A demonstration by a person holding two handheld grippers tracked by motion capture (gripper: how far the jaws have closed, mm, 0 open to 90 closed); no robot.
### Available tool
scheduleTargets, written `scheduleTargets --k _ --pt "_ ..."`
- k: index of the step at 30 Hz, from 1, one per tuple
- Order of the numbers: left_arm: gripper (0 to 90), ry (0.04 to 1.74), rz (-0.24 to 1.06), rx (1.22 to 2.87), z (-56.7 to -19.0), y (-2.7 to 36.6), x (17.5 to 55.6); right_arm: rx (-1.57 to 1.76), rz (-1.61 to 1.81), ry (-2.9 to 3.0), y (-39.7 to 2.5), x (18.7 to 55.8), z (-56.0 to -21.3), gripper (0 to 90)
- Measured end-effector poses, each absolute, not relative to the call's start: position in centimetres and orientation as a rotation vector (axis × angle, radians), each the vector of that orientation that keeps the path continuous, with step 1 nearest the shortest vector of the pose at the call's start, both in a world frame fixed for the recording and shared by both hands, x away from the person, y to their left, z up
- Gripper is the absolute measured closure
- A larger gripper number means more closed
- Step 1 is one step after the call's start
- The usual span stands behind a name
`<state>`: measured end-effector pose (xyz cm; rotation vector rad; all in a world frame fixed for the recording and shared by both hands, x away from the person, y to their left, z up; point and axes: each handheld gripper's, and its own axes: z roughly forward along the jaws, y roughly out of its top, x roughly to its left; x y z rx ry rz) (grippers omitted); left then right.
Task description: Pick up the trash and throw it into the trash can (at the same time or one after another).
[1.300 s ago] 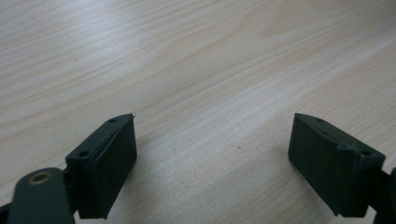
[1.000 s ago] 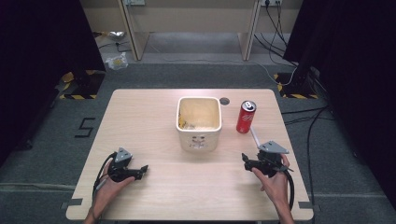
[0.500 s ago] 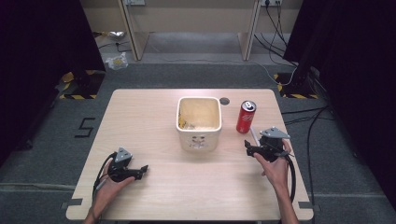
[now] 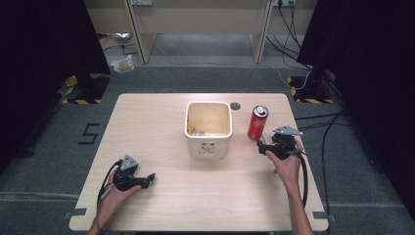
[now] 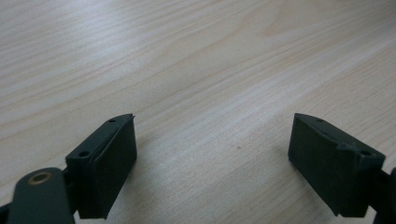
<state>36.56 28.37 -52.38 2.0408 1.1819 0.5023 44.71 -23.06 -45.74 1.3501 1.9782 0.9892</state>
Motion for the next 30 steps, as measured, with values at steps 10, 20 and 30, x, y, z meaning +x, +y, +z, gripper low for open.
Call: scheduleTargets --k 10,20,30 --pt "14.4 1.183 0.502 2.039 -52.4 28.4 36.6 1.333 0.998 1.975 -22.3 46.3 -45.6 15.7" --pt "14.4 1.183 0.502 2.039 -52.4 28.4 36.6 1.341 1.003 1.971 -21.7 48.1 -46.2 16.3" --pt "14.4 1.183 0.502 2.039 -52.4 28.4 36.6 1.315 1.028 1.966 -21.1 49.7 -46.6 18.5"
